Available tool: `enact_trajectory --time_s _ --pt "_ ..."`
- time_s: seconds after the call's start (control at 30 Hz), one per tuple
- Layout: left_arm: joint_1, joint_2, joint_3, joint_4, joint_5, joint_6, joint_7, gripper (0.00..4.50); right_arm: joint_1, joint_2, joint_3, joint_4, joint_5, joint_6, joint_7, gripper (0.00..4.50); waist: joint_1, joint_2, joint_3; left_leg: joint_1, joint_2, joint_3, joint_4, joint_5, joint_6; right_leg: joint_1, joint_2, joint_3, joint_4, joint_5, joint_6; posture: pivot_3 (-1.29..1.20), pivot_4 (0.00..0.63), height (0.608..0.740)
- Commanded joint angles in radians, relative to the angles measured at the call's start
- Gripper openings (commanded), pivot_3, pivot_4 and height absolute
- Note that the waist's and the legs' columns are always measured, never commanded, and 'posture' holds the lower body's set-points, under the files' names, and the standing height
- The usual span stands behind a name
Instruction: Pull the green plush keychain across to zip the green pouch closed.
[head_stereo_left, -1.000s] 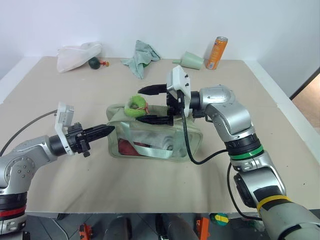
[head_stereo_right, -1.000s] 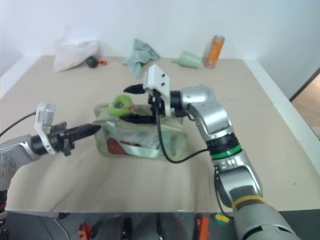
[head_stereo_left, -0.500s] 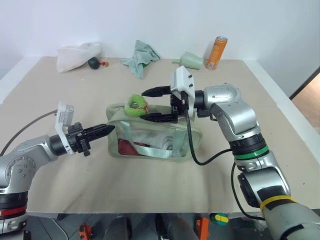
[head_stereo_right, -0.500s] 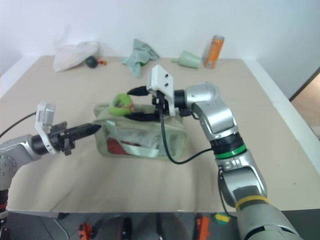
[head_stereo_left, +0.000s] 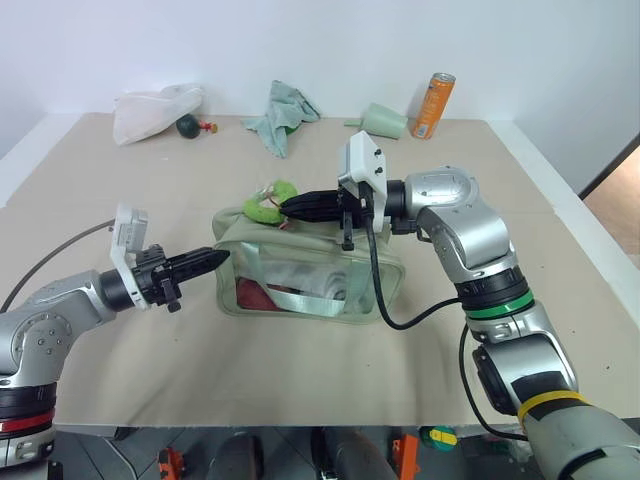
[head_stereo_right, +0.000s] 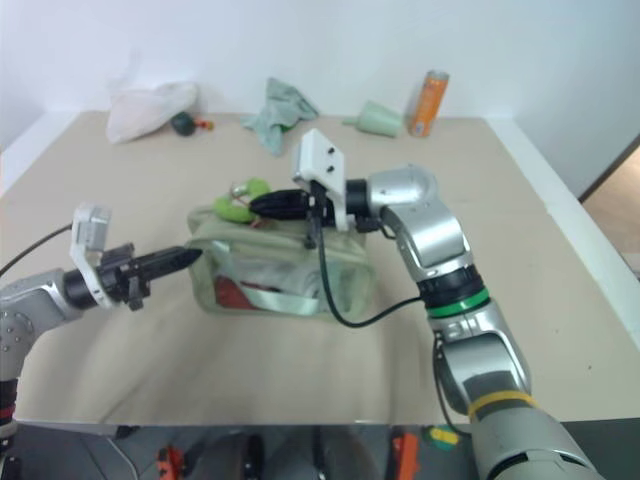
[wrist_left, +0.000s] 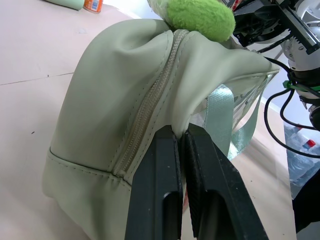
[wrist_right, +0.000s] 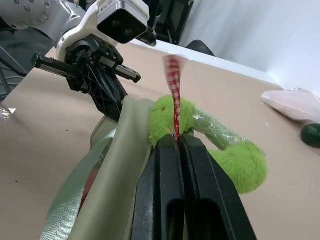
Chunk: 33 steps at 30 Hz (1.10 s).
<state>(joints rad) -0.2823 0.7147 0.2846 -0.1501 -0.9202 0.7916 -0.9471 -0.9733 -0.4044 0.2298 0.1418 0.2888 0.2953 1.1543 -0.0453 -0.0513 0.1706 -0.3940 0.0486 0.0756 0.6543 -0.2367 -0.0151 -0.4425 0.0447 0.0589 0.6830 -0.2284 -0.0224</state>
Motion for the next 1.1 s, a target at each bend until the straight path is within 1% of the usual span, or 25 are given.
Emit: enact_trajectory --time_s 0.03,0.17,0.27,0.33,0.37,0.43,0.47,0.73,0.9,1.1 --pt "-0.002 -0.002 0.010 -0.007 0.001 -0.005 0.001 0.00 -0.039 0.002 -0.022 -0.009 0.001 -0.020 0.004 0.07 0.000 0.000 0.000 0.000 0.000 0.000 0.000 0.000 0.000 0.000 0.000 0.000 0.000 0.000 0.000 0.00 0.150 0.740" --pt "0.000 -0.002 0.011 -0.006 0.000 -0.007 0.001 0.00 -0.047 0.001 -0.024 -0.006 -0.001 -0.017 0.000 0.07 0.000 0.000 0.000 0.000 0.000 0.000 0.000 0.000 0.000 0.000 0.000 0.000 0.000 0.000 0.000 0.00 0.150 0.740" --pt "0.002 -0.004 0.012 -0.005 0.001 -0.009 0.002 0.00 -0.058 -0.001 -0.033 -0.019 0.019 -0.006 0.017 0.84 0.000 0.000 0.000 0.000 0.000 0.000 0.000 0.000 0.000 0.000 0.000 0.000 0.000 0.000 0.000 0.00 0.150 0.740" --pt "0.004 -0.004 0.013 -0.006 0.001 -0.010 0.000 0.00 -0.061 -0.001 -0.030 -0.018 0.012 -0.016 0.014 1.61 0.000 0.000 0.000 0.000 0.000 0.000 0.000 0.000 0.000 0.000 0.000 0.000 0.000 0.000 0.000 0.00 0.150 0.740" --pt "0.004 -0.004 0.013 -0.005 0.001 -0.010 0.000 0.00 -0.066 0.003 -0.030 -0.012 0.005 -0.020 0.007 1.82 0.000 0.000 0.000 0.000 0.000 0.000 0.000 0.000 0.000 0.000 0.000 0.000 0.000 0.000 0.000 0.00 0.150 0.740" --pt "0.004 -0.005 0.012 -0.003 0.002 -0.012 0.000 0.00 -0.069 0.006 -0.025 -0.003 -0.003 -0.028 0.005 2.67 0.000 0.000 0.000 0.000 0.000 0.000 0.000 0.000 0.000 0.000 0.000 0.000 0.000 0.000 0.000 0.00 0.150 0.740" --pt "0.003 -0.005 0.012 -0.002 0.003 -0.013 -0.001 0.00 -0.069 0.005 -0.020 -0.002 -0.002 -0.028 0.014 2.80 0.000 0.000 0.000 0.000 0.000 0.000 0.000 0.000 0.000 0.000 0.000 0.000 0.000 0.000 0.000 0.00 0.150 0.740" --pt "0.009 -0.004 0.015 -0.002 0.002 -0.017 -0.002 0.00 -0.088 0.024 -0.005 0.038 -0.023 -0.056 0.025 2.80 0.000 0.000 0.000 0.000 0.000 0.000 0.000 0.000 0.000 0.000 0.000 0.000 0.000 0.000 0.000 0.00 0.150 0.740" --pt "0.013 -0.005 0.015 -0.006 0.002 -0.017 0.000 0.00 -0.135 0.043 0.036 0.148 -0.112 -0.149 0.021 2.80 -0.001 0.000 0.000 0.000 0.000 0.000 0.000 0.000 0.000 0.000 0.000 0.000 0.000 0.000 0.000 0.00 0.150 0.740" --pt "0.019 -0.007 0.021 -0.011 -0.002 -0.018 0.005 0.00 -0.160 0.058 0.047 0.188 -0.130 -0.194 0.061 2.80 -0.001 0.000 0.000 0.000 0.000 0.000 -0.001 0.000 0.000 0.000 0.000 0.000 0.000 0.000 -0.001 0.00 0.150 0.740"
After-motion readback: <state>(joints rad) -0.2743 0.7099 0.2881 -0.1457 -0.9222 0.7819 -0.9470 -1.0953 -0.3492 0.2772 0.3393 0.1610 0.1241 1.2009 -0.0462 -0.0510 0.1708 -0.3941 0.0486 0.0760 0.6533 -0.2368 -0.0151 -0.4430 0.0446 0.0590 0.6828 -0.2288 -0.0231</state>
